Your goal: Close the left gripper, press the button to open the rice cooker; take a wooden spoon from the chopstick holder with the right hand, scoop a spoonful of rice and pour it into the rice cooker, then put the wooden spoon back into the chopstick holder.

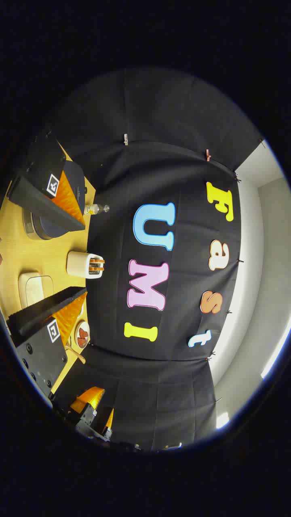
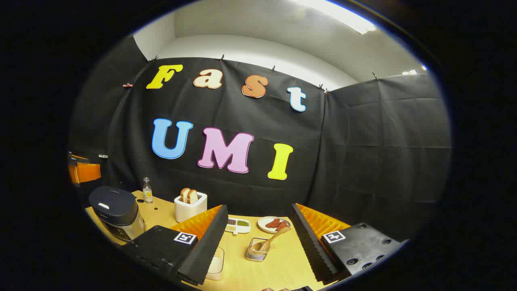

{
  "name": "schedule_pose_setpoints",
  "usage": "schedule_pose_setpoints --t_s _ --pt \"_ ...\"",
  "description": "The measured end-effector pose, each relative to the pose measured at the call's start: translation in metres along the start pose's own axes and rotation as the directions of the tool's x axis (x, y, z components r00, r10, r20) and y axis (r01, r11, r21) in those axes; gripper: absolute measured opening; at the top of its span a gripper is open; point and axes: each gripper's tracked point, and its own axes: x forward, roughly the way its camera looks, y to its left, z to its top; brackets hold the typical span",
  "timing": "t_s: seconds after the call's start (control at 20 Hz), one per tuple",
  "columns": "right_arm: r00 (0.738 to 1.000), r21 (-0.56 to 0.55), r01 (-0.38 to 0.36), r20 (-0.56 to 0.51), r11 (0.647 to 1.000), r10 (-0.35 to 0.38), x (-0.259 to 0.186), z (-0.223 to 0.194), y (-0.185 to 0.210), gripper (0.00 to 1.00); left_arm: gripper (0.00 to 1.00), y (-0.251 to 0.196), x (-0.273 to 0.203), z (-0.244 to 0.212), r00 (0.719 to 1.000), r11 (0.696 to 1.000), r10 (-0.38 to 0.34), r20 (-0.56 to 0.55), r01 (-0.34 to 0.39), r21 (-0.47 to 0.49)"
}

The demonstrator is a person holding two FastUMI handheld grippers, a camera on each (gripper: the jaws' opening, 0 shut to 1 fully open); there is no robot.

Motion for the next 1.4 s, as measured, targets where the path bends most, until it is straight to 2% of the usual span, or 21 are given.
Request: schedule_pose_setpoints --t_s 0.2,0.5,1.05,1.2,1.35,1.4 --pt "0.999 0.014 -0.045 -0.017 0.999 0.046 -0.001 -0.006 0.017 0.97 0.94 0.012 0.002 -0.004 1.000 1.000 0.019 -0.015 -0.019 -0.014" --pt "0.997 0.009 -0.076 -0.019 0.997 0.077 -0.008 -0.005 0.037 0.97 0.94 0.029 -0.002 -0.007 0.999 0.999 0.038 -0.019 -0.039 -0.022" --pt "0.997 0.064 -0.058 -0.039 0.996 0.061 -0.024 0.002 0.059 0.97 0.94 0.073 -0.021 -0.011 1.000 0.999 0.002 0.004 -0.002 -0.042" --pt "0.996 0.027 -0.070 -0.048 0.997 0.071 -0.020 -0.003 0.057 0.97 0.95 0.090 -0.018 -0.022 0.999 0.998 0.030 -0.030 -0.032 -0.054" --pt "0.995 0.036 -0.081 -0.061 0.996 0.084 -0.014 -0.009 0.057 0.97 0.94 0.094 -0.012 -0.023 0.998 0.999 0.031 -0.046 -0.033 -0.043" --pt "0.994 0.032 -0.086 -0.061 0.996 0.088 -0.011 -0.011 0.057 0.97 0.91 0.096 -0.008 -0.025 0.998 0.999 0.033 -0.060 -0.035 -0.036"
